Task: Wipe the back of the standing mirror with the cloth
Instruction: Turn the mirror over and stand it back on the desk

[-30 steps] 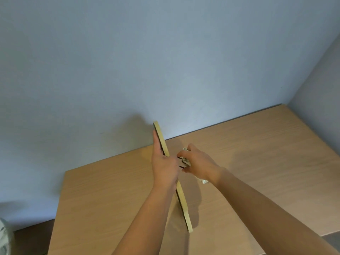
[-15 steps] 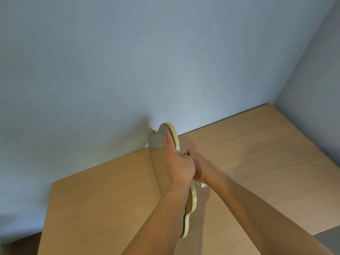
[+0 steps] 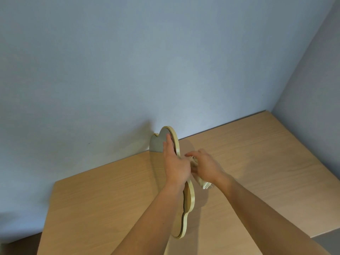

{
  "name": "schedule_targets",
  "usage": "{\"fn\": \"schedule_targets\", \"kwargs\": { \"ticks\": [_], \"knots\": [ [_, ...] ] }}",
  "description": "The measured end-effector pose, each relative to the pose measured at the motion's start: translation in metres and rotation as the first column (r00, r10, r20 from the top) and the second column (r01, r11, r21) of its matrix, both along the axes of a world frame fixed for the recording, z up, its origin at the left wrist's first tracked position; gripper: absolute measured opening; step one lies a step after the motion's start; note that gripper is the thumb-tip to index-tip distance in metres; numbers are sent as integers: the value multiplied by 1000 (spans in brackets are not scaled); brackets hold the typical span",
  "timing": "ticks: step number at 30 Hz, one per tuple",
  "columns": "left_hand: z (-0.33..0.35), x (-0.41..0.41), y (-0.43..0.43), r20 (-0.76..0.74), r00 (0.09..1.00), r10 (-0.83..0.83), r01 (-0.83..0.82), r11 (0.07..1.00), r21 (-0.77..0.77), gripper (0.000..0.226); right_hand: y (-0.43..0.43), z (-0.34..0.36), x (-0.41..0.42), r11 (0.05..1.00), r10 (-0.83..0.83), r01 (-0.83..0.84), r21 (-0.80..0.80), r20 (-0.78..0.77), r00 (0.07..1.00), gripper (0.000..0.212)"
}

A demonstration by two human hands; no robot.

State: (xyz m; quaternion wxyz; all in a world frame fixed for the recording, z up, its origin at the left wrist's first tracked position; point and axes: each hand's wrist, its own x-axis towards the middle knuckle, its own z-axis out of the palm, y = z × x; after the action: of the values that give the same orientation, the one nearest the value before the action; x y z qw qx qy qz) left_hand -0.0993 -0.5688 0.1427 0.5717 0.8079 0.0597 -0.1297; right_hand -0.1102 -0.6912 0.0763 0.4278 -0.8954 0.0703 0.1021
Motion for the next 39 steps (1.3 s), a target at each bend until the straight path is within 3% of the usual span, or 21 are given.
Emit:
{"fn": "schedule_targets", "kwargs": {
  "ticks": [3,6,8,11,14,20,30,39],
  "knots": [
    [10,0,18,38,999,-22,23,999,-44,99,-17,34,-7,940,-295,271,209,94,951,41],
    [29,-4,31,60,994,90,-82,988,-128,81,-15,84,-13,729,-483,354,586,74,873,35],
    [48,-7,37,-43,995,94,-103,940,-327,64,-1,114,-14,589,-506,293,753,60,861,40],
    [74,-10,56,-169,986,-15,-96,773,-627,37,37,144,-9,474,-475,186,861,73,877,49],
    [88,-7,90,-141,989,36,-118,762,-637,27,84,158,2,435,-463,197,879,31,886,58],
    [74,3,193,-119,962,248,-274,828,-489,17,187,147,27,547,-362,269,793,-66,930,23],
    [0,34,404,-207,876,435,-482,783,-393,15,391,83,83,751,-150,235,617,-187,971,26],
    [-103,87,533,-286,842,457,-510,847,-150,15,524,-28,143,905,-82,165,392,-219,972,23]
  ]
}}
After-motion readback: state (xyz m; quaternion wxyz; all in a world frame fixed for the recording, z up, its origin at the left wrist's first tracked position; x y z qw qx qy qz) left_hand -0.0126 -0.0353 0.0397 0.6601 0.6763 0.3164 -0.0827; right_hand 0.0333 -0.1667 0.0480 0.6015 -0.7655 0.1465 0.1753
